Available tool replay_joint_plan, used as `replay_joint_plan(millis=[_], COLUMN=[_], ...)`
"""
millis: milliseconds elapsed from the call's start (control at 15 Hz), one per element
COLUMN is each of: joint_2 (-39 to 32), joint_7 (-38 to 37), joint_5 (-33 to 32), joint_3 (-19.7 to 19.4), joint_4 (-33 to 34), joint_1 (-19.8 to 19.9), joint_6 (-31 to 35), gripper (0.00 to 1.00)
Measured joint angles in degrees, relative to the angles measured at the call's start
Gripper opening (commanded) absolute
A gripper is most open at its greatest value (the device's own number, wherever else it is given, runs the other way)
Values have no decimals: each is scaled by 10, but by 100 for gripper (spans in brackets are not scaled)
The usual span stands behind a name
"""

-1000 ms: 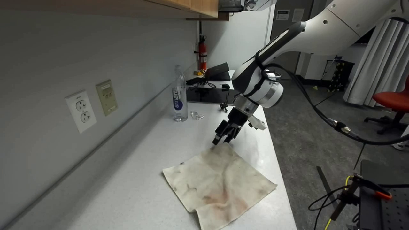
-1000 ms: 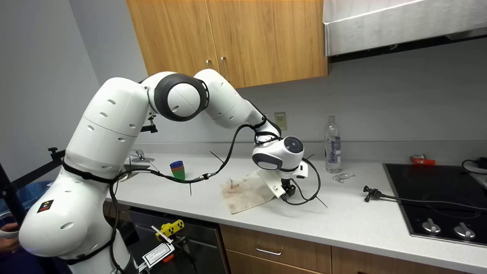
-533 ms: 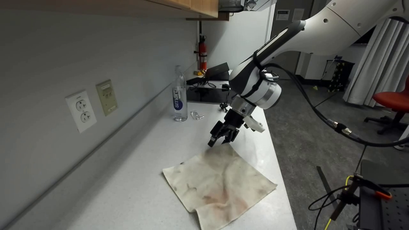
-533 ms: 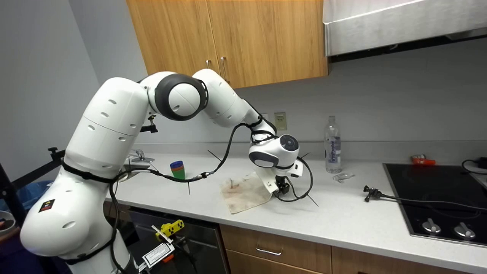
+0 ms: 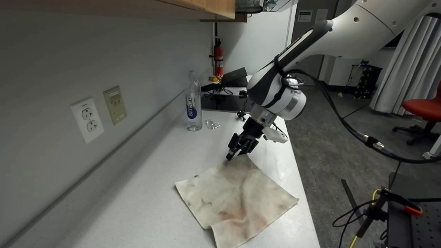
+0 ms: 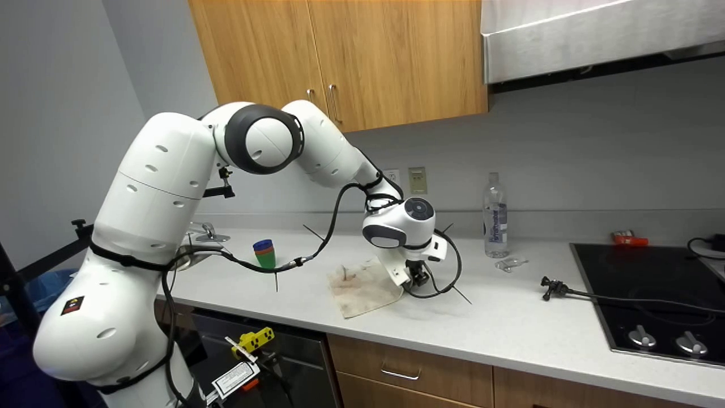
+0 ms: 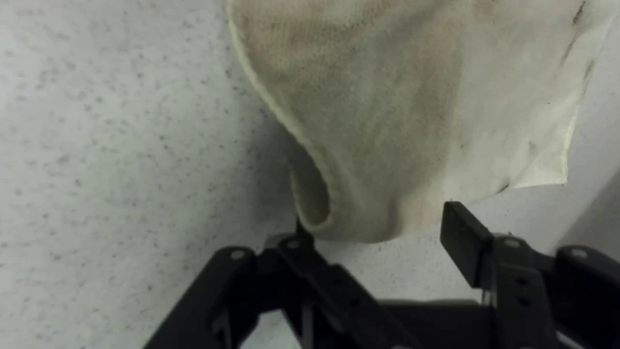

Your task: Fold the towel

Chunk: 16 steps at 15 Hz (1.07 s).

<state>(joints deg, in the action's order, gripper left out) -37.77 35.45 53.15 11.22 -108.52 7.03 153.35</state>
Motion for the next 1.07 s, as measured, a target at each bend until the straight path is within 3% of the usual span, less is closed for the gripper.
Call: replay_joint_plan(millis=[333, 1067], joint_2=[29, 73], joint_7=[0, 4], joint_5=[-1, 1], joint_3=[4, 41], joint_4=[-36, -83], joint_1=[-20, -27], joint_6=[65, 84], gripper=[1, 0])
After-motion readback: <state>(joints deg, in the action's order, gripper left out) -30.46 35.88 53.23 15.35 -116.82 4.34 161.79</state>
